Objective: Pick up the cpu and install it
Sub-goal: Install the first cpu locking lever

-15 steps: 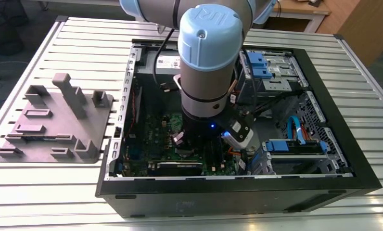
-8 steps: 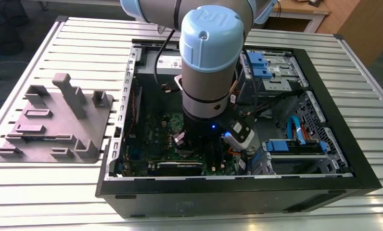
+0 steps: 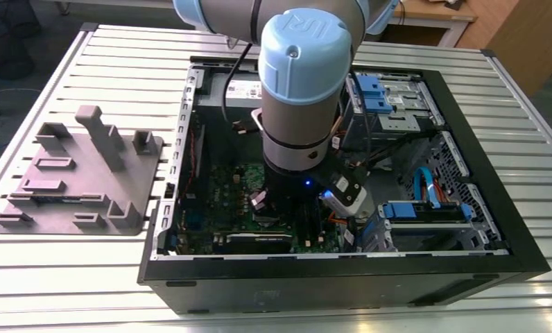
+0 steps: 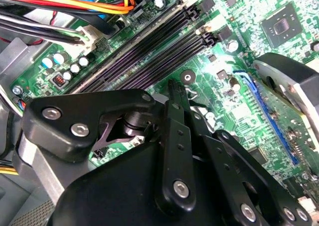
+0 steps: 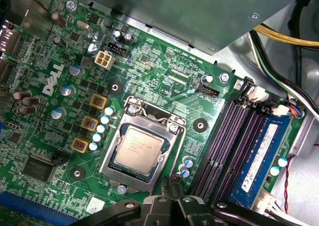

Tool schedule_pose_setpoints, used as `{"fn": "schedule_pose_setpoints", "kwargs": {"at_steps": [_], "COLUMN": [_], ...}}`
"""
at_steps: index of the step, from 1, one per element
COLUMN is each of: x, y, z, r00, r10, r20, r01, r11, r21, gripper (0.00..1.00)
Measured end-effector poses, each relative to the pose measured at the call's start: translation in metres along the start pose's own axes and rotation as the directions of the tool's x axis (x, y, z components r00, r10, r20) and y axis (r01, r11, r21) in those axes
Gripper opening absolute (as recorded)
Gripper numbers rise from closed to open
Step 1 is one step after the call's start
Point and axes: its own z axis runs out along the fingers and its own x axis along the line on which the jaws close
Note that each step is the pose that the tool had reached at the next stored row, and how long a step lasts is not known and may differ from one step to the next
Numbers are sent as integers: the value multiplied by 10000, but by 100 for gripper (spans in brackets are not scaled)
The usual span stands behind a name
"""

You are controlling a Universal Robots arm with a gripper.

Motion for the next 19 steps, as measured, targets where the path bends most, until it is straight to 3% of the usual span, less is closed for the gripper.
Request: {"fn": "schedule_pose_setpoints", "kwargs": {"at_steps": [12, 19], "x": [27, 36], "y": [-37, -40], "z": [1, 1], "r00": [10000, 10000], "r10": [-1, 2], "r20": [2, 24], "r01": [1, -2], "r11": [10000, 10000], "r21": [4, -34], "gripper": [11, 11]}}
